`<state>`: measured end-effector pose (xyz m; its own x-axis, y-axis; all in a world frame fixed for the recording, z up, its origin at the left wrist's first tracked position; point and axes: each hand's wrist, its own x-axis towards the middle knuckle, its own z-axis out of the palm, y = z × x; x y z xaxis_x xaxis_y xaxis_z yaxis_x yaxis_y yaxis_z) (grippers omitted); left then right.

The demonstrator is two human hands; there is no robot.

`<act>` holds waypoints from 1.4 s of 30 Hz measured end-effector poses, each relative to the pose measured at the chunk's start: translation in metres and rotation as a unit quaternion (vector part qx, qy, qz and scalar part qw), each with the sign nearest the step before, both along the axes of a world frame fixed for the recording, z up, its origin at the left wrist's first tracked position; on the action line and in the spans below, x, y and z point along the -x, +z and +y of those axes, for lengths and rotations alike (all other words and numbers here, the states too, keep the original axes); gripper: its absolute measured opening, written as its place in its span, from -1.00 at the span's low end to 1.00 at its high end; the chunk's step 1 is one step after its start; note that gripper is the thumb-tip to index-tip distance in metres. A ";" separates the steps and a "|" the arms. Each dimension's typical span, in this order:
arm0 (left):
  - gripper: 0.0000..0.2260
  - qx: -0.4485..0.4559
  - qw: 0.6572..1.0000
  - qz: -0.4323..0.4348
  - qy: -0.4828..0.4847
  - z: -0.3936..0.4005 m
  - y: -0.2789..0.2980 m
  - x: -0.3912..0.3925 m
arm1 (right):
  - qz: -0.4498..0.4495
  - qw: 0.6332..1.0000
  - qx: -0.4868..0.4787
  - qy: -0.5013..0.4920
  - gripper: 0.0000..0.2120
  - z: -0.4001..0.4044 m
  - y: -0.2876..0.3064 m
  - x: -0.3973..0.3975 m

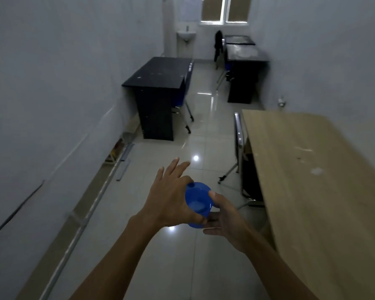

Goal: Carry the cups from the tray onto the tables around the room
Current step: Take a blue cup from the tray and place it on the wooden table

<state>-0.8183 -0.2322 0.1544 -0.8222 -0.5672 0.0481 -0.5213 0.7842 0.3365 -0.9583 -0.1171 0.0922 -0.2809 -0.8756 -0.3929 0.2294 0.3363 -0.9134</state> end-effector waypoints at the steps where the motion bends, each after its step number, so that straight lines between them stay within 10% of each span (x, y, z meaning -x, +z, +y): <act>1: -0.22 0.000 1.000 -0.002 -0.018 -0.007 -0.001 0.017 | 0.000 1.000 0.000 -0.016 -0.32 -0.002 -0.001 0.012; 21: -0.21 -0.015 0.927 -0.002 -0.376 -0.113 -0.012 0.276 | -0.056 0.919 0.007 -0.391 -0.45 -0.049 -0.012 0.149; 42: -0.17 -0.036 0.844 0.026 -0.534 -0.061 -0.084 0.501 | -0.102 0.851 -0.002 -0.515 -0.45 0.004 -0.070 0.314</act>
<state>-1.3190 -0.2936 0.0700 -0.8643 0.4933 0.0977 0.4875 0.7742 0.4037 -1.2728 -0.1132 0.0221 -0.8245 -0.2035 -0.5279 0.5578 -0.1358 -0.8188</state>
